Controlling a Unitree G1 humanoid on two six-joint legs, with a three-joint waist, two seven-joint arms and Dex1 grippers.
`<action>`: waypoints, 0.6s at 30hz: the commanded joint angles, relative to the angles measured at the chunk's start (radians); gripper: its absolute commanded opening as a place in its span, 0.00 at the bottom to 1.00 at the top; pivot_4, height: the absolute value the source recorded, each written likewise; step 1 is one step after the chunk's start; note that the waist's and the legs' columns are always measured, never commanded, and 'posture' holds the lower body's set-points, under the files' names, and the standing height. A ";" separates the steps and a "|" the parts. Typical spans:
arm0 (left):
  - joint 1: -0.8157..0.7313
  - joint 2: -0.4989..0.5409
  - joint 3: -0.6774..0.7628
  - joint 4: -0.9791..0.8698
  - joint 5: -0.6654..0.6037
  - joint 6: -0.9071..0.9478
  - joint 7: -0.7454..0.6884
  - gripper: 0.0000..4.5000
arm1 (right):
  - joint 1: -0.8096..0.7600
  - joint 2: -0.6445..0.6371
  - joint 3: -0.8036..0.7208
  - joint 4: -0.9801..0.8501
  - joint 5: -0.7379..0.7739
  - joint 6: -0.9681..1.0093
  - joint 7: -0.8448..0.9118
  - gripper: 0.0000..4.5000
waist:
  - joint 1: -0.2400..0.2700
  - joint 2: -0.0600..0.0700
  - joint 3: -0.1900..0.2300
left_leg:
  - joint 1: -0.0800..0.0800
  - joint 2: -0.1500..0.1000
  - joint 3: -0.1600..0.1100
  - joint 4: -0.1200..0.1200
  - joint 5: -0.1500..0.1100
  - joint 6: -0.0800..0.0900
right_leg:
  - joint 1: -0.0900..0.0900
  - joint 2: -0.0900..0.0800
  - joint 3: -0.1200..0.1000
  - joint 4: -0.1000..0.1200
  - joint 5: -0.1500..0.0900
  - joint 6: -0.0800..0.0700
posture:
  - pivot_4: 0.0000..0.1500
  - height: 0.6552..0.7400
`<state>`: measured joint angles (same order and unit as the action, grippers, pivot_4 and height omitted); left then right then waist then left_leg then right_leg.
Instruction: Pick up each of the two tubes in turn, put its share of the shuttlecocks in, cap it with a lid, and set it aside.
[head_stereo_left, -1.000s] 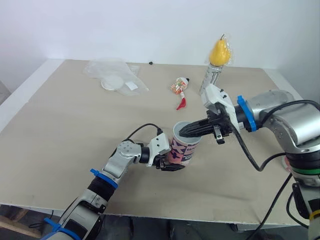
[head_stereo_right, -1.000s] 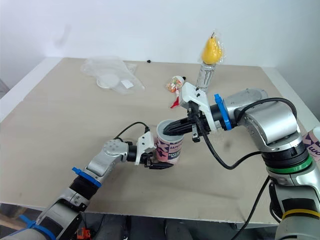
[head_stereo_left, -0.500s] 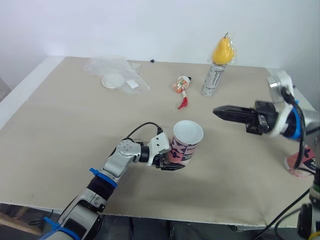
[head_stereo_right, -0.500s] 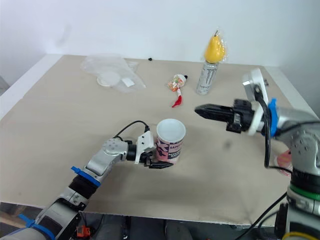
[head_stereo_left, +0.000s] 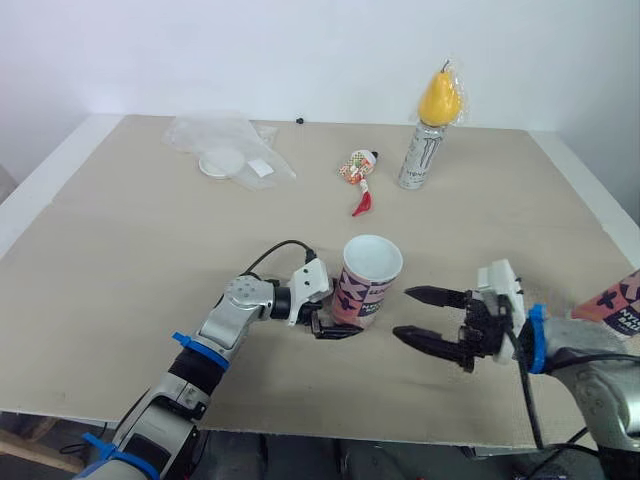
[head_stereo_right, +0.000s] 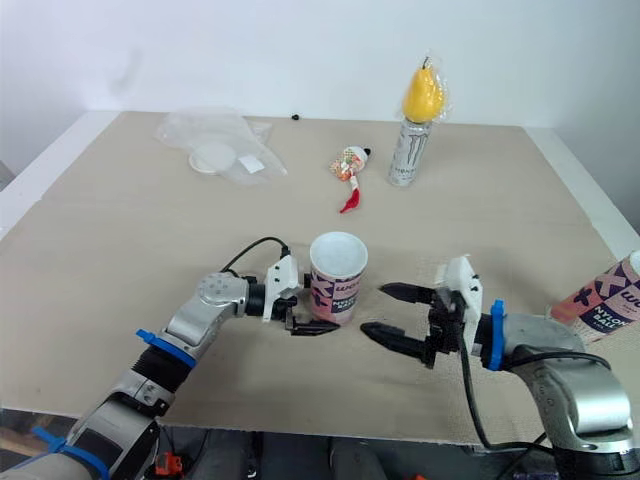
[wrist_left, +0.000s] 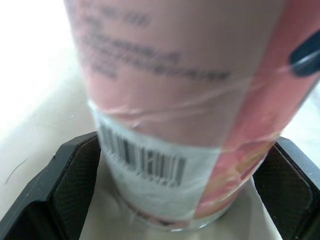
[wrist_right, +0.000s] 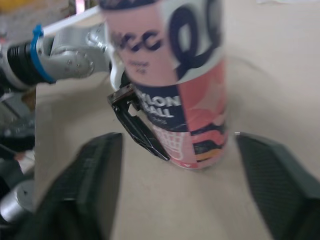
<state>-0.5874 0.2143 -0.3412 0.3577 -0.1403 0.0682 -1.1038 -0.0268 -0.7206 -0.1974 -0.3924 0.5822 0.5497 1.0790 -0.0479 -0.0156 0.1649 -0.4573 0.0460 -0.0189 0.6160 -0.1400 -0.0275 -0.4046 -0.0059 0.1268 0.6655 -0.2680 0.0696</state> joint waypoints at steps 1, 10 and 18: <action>-0.008 0.014 0.029 -0.042 -0.026 -0.044 -0.025 1.00 | -0.007 0.019 0.056 0.083 -0.074 -0.143 0.033 0.99 | 0.000 0.000 0.000 | 0.000 0.000 0.000 0.000 0.000 0.000 | 0.000 0.000 0.000 0.000 0.000 0.000 | 1.00 1.00; 0.040 0.066 0.069 -0.138 -0.069 -0.025 -0.043 1.00 | -0.105 0.064 0.166 0.249 -0.136 -0.304 0.094 0.99 | 0.000 0.000 0.001 | 0.000 0.000 0.000 0.000 0.000 0.000 | 0.000 0.000 0.000 0.000 0.000 0.000 | 1.00 1.00; 0.117 0.104 0.111 -0.251 -0.128 0.001 -0.035 1.00 | -0.172 0.127 0.205 0.366 -0.158 -0.423 0.122 0.99 | 0.002 0.000 0.001 | 0.000 0.000 -0.001 0.000 0.000 0.000 | 0.001 0.001 -0.001 0.000 0.000 0.001 | 1.00 1.00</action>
<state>-0.4712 0.3080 -0.2562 0.1473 -0.2481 0.0734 -1.1435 -0.1812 -0.6037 0.0039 -0.0325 0.4270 0.1670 1.1882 -0.0455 -0.0153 0.1658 -0.4574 0.0459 -0.0204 0.6159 -0.1399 -0.0277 -0.4032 -0.0054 0.1261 0.6657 -0.2678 0.0710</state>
